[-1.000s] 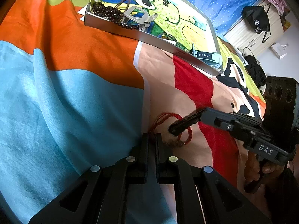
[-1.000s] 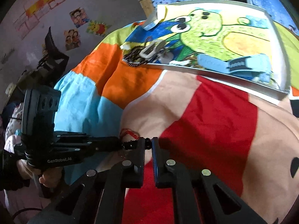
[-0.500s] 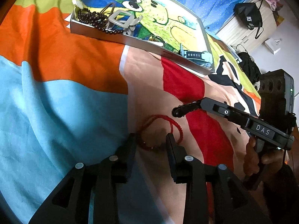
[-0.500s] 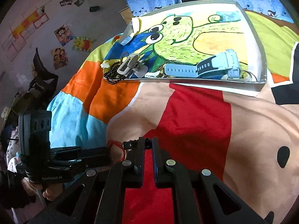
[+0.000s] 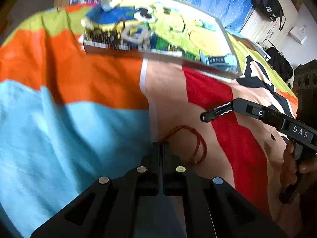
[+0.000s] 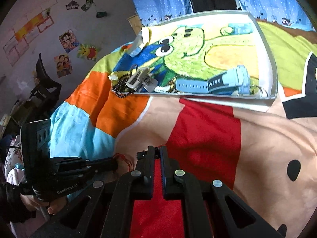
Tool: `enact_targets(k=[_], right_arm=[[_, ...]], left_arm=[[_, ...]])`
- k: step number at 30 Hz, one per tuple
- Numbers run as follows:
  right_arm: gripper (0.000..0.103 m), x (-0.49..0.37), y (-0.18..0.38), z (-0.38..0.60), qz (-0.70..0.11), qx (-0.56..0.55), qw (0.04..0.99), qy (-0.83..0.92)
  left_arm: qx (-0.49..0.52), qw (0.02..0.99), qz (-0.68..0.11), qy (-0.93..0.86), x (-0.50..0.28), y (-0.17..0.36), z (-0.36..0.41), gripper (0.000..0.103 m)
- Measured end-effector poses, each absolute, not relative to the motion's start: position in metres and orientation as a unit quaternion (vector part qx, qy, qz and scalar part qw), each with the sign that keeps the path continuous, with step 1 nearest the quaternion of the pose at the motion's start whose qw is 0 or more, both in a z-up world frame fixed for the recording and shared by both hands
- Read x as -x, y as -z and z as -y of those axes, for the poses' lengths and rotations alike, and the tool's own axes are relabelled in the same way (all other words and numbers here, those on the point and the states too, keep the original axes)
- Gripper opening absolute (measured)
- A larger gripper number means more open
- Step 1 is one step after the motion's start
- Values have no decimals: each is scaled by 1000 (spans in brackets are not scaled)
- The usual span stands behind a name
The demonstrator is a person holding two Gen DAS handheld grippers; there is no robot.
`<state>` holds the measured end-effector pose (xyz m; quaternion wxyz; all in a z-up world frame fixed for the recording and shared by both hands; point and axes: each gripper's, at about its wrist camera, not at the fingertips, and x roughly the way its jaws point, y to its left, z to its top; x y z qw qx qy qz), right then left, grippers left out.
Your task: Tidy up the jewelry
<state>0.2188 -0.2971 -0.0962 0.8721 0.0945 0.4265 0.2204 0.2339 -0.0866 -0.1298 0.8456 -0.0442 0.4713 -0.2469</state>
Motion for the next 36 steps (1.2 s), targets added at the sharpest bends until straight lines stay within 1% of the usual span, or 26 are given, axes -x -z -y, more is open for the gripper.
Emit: enact_targets(k=[6, 13, 22, 24, 28, 36], right_arm=[[3, -220, 87, 299, -407, -99, 882, -216], [3, -226, 70, 303, -362, -110, 899, -220], [3, -272, 37, 332, -252, -160, 936, -185], [3, -288, 40, 341, -249, -167, 940, -164], [3, -314, 63, 358, -270, -182, 937, -123], [3, -323, 90, 379, -307, -195, 927, -96]], left_arm=[[48, 868, -440, 227, -233, 113, 79, 0], [54, 886, -404, 221, -250, 79, 83, 0], [64, 901, -384, 192, -315, 49, 107, 0], [61, 901, -388, 181, -331, 50, 114, 0], [49, 893, -417, 162, -366, 63, 137, 0], [6, 882, -441, 166, -387, 91, 165, 0]])
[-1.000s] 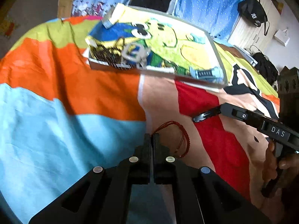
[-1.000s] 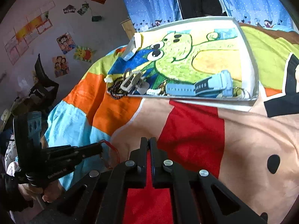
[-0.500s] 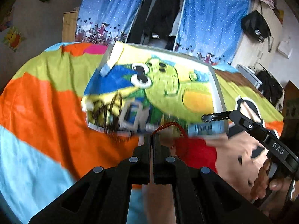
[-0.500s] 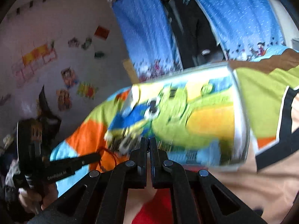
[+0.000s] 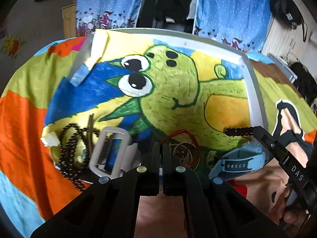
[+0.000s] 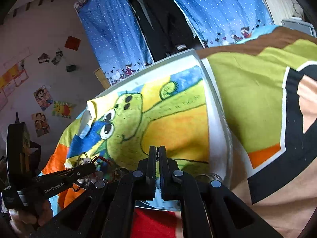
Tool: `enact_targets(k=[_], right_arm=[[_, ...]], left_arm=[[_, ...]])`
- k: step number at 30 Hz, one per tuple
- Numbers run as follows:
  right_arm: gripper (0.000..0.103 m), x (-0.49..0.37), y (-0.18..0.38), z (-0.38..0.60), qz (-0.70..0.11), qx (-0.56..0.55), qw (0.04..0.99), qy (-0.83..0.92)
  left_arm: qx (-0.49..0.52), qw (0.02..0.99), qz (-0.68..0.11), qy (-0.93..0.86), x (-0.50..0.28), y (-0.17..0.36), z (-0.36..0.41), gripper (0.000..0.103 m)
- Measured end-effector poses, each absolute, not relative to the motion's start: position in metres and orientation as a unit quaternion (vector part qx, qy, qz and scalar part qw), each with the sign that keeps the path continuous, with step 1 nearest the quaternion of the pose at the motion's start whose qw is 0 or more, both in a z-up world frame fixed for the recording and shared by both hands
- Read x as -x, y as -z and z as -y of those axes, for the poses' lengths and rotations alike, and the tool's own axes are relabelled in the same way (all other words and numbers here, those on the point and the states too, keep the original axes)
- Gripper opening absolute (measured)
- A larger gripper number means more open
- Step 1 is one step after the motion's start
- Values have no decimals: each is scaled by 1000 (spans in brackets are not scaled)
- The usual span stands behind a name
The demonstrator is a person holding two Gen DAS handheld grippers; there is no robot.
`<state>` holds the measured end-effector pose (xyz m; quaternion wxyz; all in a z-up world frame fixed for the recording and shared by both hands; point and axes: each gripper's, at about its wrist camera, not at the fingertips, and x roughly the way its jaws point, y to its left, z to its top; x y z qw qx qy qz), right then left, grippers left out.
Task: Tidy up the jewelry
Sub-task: 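Open the left tool in the tray and withdraw both tools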
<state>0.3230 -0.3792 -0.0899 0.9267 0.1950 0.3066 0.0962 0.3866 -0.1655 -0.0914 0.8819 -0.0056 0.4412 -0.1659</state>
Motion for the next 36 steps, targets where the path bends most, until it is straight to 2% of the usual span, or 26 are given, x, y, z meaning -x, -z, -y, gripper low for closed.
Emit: enact_targets(k=[7, 9, 11, 12, 16, 18, 23, 25, 26, 29, 36], right_arm=[[5, -319, 90, 383, -313, -177, 930, -73], [13, -317, 89, 383, -312, -167, 933, -62], [38, -313, 86, 385, -309, -162, 936, -51], [40, -309, 83, 386, -302, -161, 938, -50], [41, -294, 71, 391, -289, -156, 944, -37], [49, -281, 62, 391, -279, -149, 948, -26], [77, -238, 33, 377, -237, -115, 964, -21], [85, -217, 22, 368, -218, -105, 970, -26], [93, -205, 17, 362, -208, -99, 973, -26], [103, -169, 5, 345, -177, -82, 980, -34], [103, -105, -11, 316, -154, -86, 983, -44]], left_arm=[[16, 878, -448, 166, -388, 94, 165, 2], [19, 878, -449, 163, -388, 90, 165, 9], [24, 880, -444, 164, -384, 84, 164, 40], [30, 885, -435, 164, -380, 79, 162, 46], [46, 895, -414, 157, -366, 61, 156, 49], [60, 900, -404, 150, -356, 50, 150, 57], [87, 927, -341, 128, -312, 19, 125, 89], [93, 937, -317, 118, -289, 8, 112, 96], [96, 939, -308, 116, -280, 3, 107, 98], [99, 950, -276, 106, -239, -9, 87, 101], [61, 965, -244, 77, -149, -15, 49, 101]])
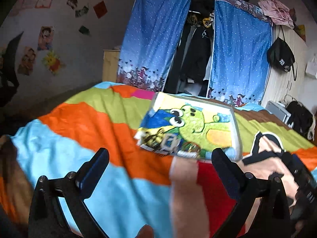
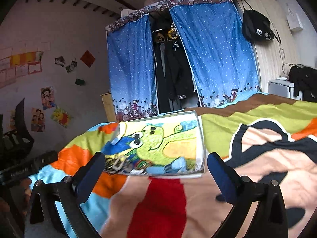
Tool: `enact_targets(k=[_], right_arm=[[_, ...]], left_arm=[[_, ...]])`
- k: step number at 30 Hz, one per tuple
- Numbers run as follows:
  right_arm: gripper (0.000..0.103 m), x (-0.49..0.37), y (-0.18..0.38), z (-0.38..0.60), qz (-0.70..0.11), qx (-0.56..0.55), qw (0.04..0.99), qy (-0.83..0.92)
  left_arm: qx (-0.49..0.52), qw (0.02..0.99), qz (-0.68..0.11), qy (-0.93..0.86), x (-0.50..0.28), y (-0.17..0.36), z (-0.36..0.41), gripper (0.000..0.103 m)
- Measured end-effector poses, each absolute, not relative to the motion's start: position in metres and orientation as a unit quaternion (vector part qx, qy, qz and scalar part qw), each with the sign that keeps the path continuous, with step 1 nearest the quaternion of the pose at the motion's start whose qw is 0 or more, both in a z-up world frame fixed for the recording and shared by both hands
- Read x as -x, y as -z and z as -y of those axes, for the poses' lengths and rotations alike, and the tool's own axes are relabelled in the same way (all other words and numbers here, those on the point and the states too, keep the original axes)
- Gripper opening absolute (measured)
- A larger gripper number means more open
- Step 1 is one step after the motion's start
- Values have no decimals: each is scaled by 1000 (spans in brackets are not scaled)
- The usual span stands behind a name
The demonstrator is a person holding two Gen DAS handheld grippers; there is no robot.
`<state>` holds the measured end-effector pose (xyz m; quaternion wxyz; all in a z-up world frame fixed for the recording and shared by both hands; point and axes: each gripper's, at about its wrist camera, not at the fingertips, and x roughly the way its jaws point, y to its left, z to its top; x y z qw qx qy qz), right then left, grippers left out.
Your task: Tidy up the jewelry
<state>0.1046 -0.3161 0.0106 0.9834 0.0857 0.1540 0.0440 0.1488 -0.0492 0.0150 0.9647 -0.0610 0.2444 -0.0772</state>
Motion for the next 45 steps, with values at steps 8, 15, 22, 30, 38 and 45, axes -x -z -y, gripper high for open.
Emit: enact_targets(k=[8, 15, 22, 30, 38, 45], right_arm=[[103, -43, -6, 285, -175, -76, 981, -45], [103, -19, -4, 269, -169, -58, 983, -32], [103, -22, 0, 268, -178, -56, 982, -18], [103, -22, 2, 269, -180, -56, 982, -18], [103, -23, 3, 269, -180, -56, 982, -18], [103, -23, 2, 269, -180, -57, 982, -18]], left_arm=[[51, 967, -244, 59, -83, -3, 23, 101], [34, 970, -233, 61, -56, 1, 22, 101], [28, 972, -224, 62, -50, 3, 19, 101], [29, 972, -226, 63, -52, 5, 17, 101], [28, 971, -227, 65, -52, 6, 17, 101], [28, 972, -226, 64, -51, 6, 17, 101]])
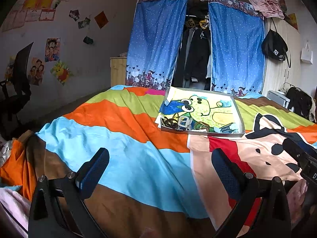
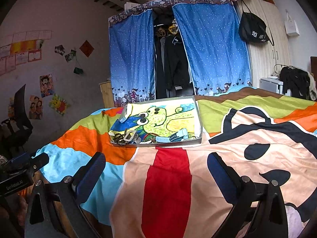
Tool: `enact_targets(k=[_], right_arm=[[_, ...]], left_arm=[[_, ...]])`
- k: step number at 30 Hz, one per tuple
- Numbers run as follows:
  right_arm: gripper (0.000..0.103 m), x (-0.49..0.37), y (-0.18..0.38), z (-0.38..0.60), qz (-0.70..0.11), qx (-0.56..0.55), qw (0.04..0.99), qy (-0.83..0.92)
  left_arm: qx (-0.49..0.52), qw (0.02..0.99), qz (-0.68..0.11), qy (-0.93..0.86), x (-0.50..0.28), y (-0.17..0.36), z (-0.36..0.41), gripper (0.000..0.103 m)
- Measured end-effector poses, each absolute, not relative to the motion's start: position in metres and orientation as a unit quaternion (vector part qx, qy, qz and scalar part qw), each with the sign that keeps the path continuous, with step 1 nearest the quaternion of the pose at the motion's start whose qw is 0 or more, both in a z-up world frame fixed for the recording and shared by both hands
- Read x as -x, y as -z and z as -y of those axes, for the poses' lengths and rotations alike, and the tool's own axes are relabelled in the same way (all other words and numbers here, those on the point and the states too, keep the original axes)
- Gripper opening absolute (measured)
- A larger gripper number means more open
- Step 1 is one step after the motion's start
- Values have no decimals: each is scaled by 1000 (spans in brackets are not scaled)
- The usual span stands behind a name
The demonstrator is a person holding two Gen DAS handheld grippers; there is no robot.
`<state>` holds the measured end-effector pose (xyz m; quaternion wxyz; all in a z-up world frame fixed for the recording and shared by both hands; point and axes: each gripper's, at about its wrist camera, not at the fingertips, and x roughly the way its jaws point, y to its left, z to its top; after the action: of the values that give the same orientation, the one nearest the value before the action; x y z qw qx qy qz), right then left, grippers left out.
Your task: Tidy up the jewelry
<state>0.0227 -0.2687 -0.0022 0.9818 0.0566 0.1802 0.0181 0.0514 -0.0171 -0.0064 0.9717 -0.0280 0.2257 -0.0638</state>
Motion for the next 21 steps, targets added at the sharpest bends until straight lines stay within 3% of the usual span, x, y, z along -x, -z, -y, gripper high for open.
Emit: enact_targets(k=[21], right_arm=[[103, -22, 1, 269, -181, -57, 982, -18]], left_arm=[[27, 971, -227, 66, -52, 8, 17, 101]])
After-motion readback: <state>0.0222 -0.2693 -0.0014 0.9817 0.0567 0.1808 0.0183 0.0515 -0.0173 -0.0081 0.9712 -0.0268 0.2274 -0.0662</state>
